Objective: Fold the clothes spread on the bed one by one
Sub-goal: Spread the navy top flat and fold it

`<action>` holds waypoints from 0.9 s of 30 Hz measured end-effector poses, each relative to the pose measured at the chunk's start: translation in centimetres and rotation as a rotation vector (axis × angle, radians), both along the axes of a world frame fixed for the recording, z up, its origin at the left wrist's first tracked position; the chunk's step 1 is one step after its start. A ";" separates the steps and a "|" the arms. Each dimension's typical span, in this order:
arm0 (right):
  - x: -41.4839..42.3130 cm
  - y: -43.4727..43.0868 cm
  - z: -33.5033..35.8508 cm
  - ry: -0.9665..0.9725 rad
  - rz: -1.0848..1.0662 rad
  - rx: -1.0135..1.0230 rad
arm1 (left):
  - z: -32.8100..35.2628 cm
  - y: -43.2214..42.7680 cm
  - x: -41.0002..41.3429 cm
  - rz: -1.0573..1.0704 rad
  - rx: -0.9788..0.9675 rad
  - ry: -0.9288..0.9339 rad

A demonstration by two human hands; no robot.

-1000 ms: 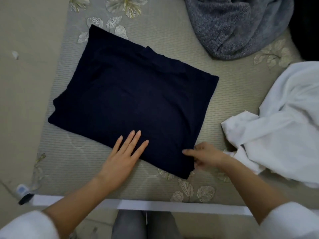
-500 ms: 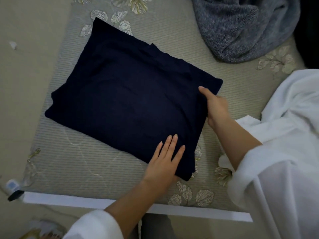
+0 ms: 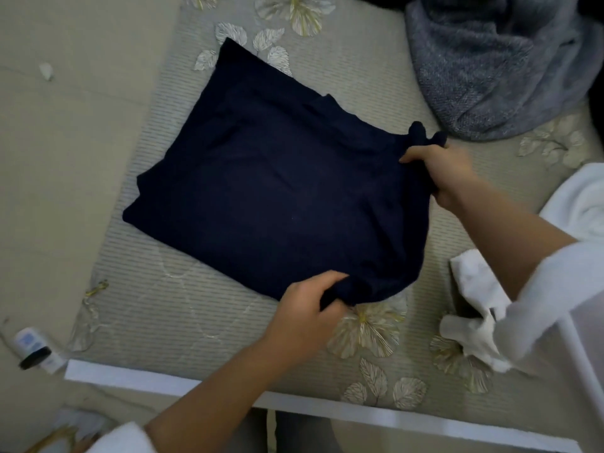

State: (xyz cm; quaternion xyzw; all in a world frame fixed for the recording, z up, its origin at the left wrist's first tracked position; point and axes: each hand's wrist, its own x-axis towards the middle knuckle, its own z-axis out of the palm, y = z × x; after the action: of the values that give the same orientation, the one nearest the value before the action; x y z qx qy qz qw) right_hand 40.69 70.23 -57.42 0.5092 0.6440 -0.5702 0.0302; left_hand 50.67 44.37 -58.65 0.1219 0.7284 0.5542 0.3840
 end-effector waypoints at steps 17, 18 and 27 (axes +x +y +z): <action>-18.0 -14.5 1.0 0.167 0.154 -0.093 | 0.7 -15.0 -12.2 1.088 0.043 -0.217; -18.7 -15.2 0.7 0.171 0.162 -0.085 | 0.3 -15.4 -12.5 1.105 0.029 -0.225; -18.2 -17.6 -1.5 0.414 0.413 0.039 | -2.5 -15.5 -12.6 1.233 -0.313 -0.101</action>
State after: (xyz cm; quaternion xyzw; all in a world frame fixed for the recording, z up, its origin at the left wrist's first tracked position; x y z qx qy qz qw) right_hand 22.53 52.62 -58.91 0.2407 0.7373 -0.6312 0.0038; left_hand 38.10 28.84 -61.18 -0.4034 0.7181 0.5656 0.0414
